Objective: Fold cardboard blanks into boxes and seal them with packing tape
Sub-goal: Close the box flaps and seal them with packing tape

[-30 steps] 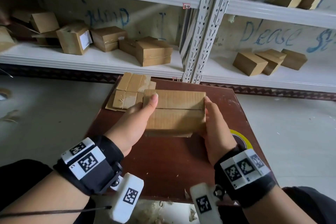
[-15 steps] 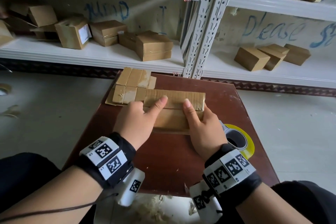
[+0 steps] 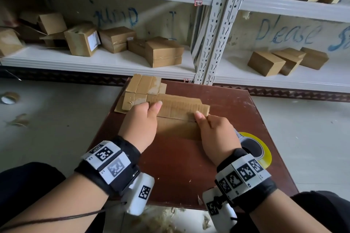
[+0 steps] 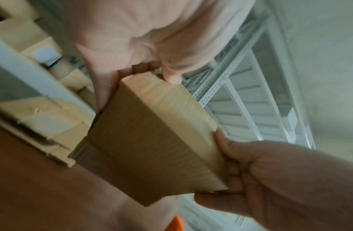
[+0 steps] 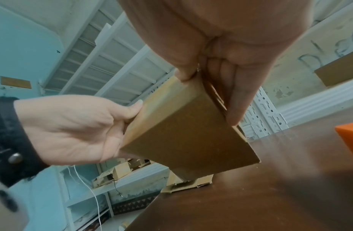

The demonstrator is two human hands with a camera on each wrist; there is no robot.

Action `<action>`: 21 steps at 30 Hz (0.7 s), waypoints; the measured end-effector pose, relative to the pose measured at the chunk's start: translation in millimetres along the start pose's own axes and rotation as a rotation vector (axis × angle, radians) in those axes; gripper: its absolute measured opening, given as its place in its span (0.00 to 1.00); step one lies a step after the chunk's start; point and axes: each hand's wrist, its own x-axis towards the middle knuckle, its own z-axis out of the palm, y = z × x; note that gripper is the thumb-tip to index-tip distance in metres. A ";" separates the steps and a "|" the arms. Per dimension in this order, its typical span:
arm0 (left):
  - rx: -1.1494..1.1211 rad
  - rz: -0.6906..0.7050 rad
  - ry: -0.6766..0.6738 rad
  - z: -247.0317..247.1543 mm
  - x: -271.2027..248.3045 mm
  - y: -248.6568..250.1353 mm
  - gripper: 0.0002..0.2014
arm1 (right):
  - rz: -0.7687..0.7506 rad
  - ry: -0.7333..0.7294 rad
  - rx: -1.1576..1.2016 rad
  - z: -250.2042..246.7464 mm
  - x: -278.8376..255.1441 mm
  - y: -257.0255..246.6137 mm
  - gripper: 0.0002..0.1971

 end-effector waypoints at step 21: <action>-0.282 -0.085 0.061 7.2 -12.5 12.5 0.32 | -0.194 0.183 0.262 -6.2 -6.6 -5.7 0.15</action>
